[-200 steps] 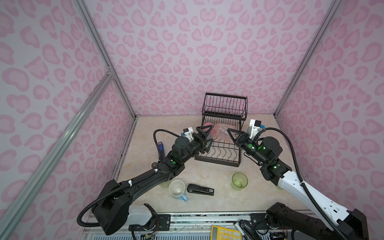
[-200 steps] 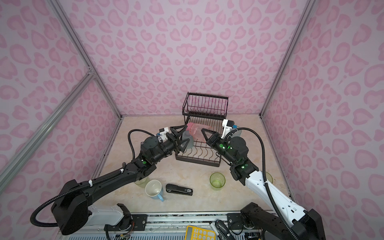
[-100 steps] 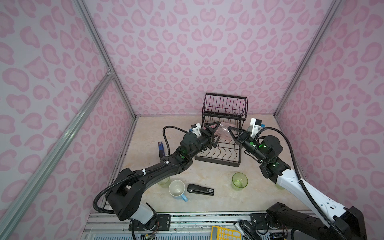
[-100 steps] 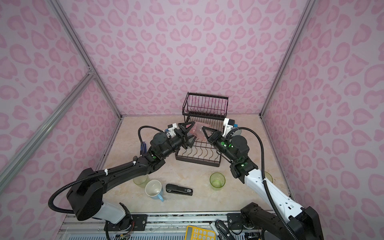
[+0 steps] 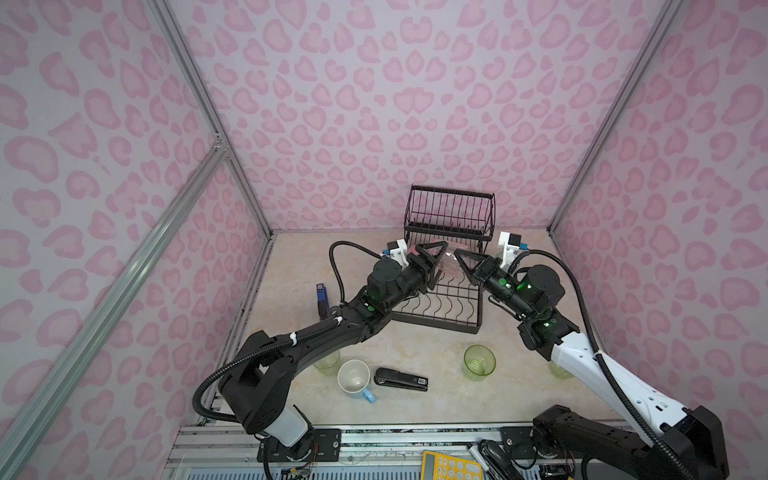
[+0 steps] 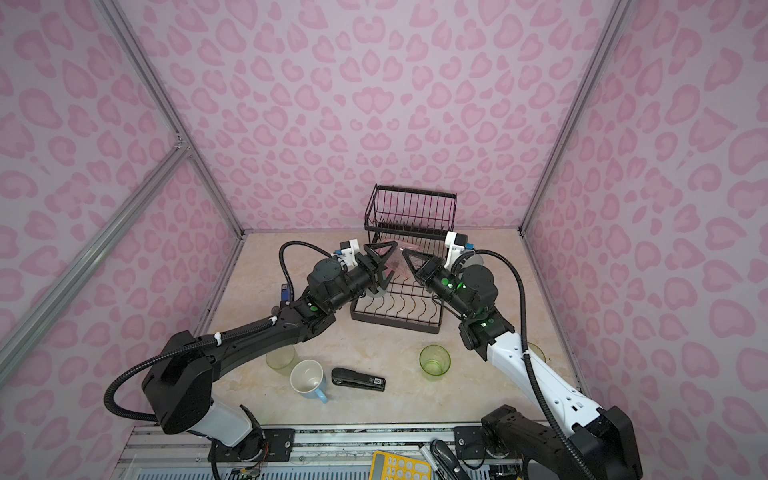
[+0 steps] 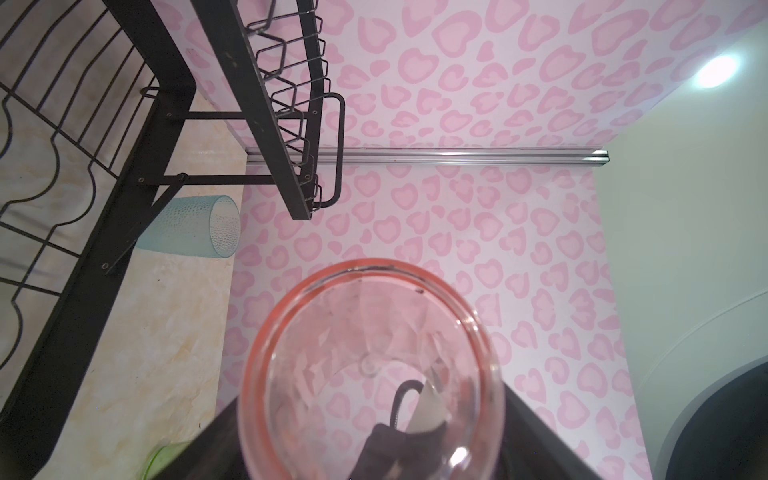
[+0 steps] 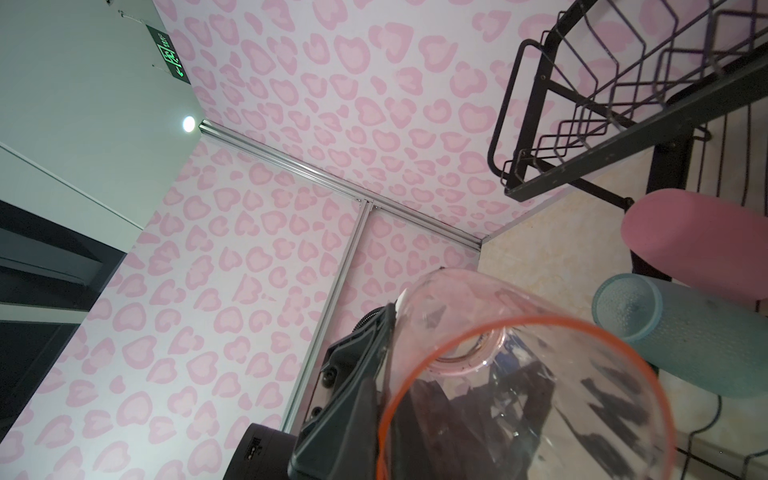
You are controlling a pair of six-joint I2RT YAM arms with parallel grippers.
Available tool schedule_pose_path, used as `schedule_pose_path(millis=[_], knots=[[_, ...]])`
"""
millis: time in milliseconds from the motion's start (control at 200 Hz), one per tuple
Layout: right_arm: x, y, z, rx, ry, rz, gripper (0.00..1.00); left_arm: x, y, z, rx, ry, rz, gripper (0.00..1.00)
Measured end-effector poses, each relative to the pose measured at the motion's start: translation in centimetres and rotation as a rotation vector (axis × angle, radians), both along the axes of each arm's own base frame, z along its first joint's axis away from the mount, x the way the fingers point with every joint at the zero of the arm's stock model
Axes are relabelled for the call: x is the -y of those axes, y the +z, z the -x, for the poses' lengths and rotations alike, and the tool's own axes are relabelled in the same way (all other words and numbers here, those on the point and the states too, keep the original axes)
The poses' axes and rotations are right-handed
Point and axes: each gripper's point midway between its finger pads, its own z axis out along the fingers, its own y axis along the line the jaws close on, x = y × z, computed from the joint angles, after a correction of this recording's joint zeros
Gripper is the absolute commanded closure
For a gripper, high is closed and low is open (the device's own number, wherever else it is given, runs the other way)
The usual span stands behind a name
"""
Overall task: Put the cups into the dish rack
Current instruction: 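Grasp the clear cup with the left gripper while the right gripper holds it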
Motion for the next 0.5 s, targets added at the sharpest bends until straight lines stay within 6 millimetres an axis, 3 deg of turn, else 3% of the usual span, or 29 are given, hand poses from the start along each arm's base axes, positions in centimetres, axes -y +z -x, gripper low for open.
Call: schedule_pose_path(millis=[95,215,500], knots=[[-0.1,-0.2,0.0,-0.012,0.006,0.006,1.0,-0.1,-0.1,-0.1,0.013,0.007,-0.015,0.24],[-0.2,-0.6,0.1,-0.027,0.013,0.014,0.86,-0.2,-0.3,-0.2,0.023,0.016,-0.041,0.27],[-0.3,-1.0,0.3,-0.038,0.037,0.026,0.64,-0.5,-0.3,-0.1,0.069,0.034,-0.094,0.31]])
